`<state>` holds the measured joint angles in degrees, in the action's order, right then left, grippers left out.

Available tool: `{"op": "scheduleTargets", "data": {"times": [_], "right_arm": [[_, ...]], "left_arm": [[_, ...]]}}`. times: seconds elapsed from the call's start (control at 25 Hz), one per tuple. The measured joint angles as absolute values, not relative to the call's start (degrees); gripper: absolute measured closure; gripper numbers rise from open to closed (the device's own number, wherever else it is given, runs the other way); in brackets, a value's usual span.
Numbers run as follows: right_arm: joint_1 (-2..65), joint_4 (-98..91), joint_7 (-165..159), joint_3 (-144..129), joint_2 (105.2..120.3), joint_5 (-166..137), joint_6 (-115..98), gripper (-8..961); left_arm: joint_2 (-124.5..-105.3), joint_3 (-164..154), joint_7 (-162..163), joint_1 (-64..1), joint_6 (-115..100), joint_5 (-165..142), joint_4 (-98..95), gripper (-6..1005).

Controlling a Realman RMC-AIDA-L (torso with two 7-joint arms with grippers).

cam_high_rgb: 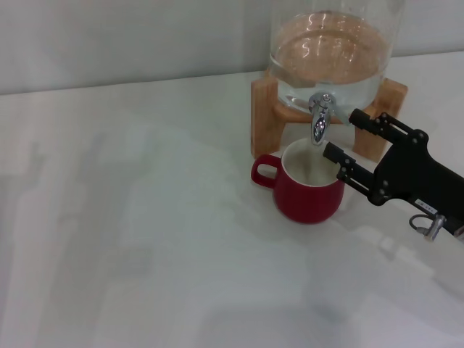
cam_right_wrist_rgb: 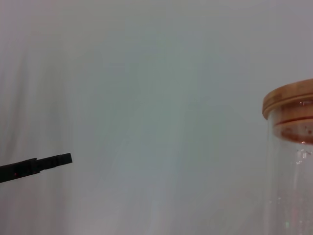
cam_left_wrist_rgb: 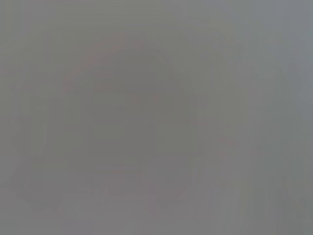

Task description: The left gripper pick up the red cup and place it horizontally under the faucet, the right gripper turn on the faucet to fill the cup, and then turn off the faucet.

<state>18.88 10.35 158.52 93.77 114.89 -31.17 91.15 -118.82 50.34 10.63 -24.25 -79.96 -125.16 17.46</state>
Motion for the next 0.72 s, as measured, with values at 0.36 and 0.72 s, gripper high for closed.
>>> {"op": "scheduleTargets", "data": {"times": [0.36,0.72], "right_arm": [[18.9,10.37,159.81,94.68,114.87,-30.4,90.94,336],[19.13,10.37,159.96,95.59,114.87,-30.33,90.8,336]], "left_arm": [[-118.83,50.36,10.63,-24.09,-80.05,-125.16,17.77,112],[-118.83,50.36,10.63,-23.9,-80.63,-125.16,17.83,112]]}}
